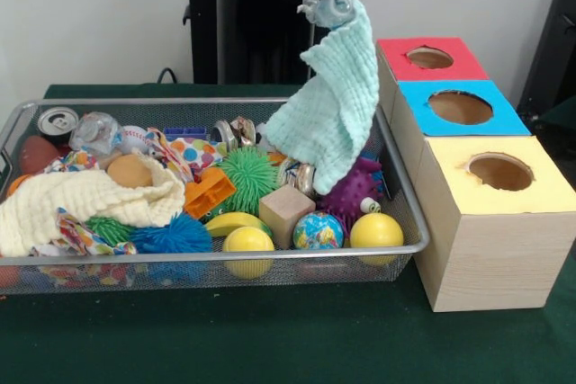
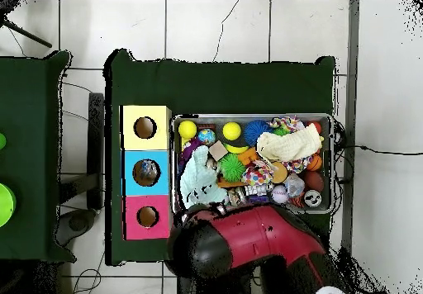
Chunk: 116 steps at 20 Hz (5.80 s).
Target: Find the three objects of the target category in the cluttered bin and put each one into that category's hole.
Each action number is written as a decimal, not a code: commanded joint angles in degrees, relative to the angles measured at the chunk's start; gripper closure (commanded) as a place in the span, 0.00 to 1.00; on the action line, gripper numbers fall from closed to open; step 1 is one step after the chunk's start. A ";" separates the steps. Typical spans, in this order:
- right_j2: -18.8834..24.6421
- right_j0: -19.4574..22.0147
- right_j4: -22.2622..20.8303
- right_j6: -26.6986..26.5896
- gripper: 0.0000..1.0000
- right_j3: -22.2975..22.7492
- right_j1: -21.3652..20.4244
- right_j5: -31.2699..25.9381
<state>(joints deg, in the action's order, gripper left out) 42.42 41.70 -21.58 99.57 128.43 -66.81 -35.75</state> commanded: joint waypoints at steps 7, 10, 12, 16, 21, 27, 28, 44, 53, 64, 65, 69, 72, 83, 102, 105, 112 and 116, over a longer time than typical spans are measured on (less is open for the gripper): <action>0.58 -2.20 3.27 -2.52 1.00 -3.55 -0.58 -8.77; 0.56 -2.10 4.20 -2.78 1.00 -3.01 -1.65 -9.26; 0.52 -2.04 4.47 -2.95 1.00 -2.74 -1.91 -9.42; 0.33 -1.81 4.17 -2.88 1.00 -1.97 -1.65 -8.11; 0.69 -2.48 7.55 -3.56 1.00 -1.30 -6.42 -11.00; -0.39 -4.52 10.74 -4.29 1.00 -1.52 -12.87 -16.83; -0.44 -4.70 10.89 -4.26 1.00 -1.76 -13.09 -17.49; -0.68 -5.58 9.44 -4.18 1.00 -2.20 -9.44 -14.17; 0.30 -4.50 5.42 -6.51 1.00 -4.92 -0.20 -10.26; 0.37 -11.45 4.73 -1.71 1.00 -16.60 2.04 -21.53; -0.12 -12.33 4.54 -0.90 1.00 -17.79 3.81 -21.62; -2.20 -15.49 4.21 1.78 1.00 -22.53 8.67 -23.61; -3.37 -17.88 3.72 2.61 1.00 -27.49 10.81 -28.43; -5.91 -21.38 5.12 4.39 1.00 -34.08 12.23 -34.78; 0.35 -9.23 1.62 -22.11 1.00 -42.15 24.42 -38.68; 1.31 -9.23 -0.85 -24.65 1.00 -46.97 27.47 -40.83; 2.53 -12.42 -5.51 -29.08 1.00 -61.07 34.80 -47.19; 3.03 -13.66 -7.17 -31.87 1.00 -66.05 38.00 -47.78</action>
<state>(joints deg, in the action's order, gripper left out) 41.75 30.03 -24.14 91.44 74.50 -35.86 -76.67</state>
